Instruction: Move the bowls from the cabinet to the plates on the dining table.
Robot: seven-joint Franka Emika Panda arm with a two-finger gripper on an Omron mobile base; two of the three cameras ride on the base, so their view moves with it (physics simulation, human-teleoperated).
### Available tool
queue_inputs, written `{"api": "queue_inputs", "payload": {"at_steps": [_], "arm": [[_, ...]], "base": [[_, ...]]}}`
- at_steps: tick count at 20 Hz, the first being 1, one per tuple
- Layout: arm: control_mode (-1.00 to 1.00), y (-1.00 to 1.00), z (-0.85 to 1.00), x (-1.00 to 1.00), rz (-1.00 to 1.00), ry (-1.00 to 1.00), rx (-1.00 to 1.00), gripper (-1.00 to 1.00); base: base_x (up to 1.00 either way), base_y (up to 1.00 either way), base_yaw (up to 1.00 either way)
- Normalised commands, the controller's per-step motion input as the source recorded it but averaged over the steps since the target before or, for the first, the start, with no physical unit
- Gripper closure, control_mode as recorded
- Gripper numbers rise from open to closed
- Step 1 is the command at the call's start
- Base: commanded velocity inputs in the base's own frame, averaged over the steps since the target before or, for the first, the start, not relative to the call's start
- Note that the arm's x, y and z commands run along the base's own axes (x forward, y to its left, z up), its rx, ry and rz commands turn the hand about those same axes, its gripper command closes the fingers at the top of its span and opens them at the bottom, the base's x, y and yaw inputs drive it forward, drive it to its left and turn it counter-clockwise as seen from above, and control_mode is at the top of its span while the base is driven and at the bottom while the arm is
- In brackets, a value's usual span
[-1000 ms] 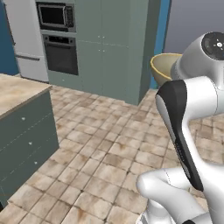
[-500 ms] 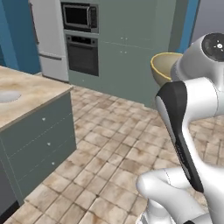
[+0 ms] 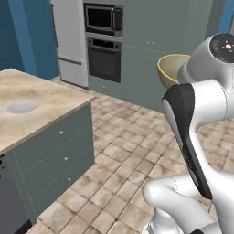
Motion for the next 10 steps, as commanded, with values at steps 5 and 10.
{"api": "queue_inputs", "payload": {"at_steps": [5,10], "arm": [[1.00,0.00,0.00,0.00,0.00,0.00,0.00,1.00],[1.00,0.00,0.00,0.00,0.00,0.00,0.00,1.00]], "base": [[0.47,0.10,0.26],[0.49,0.02,0.29]]}}
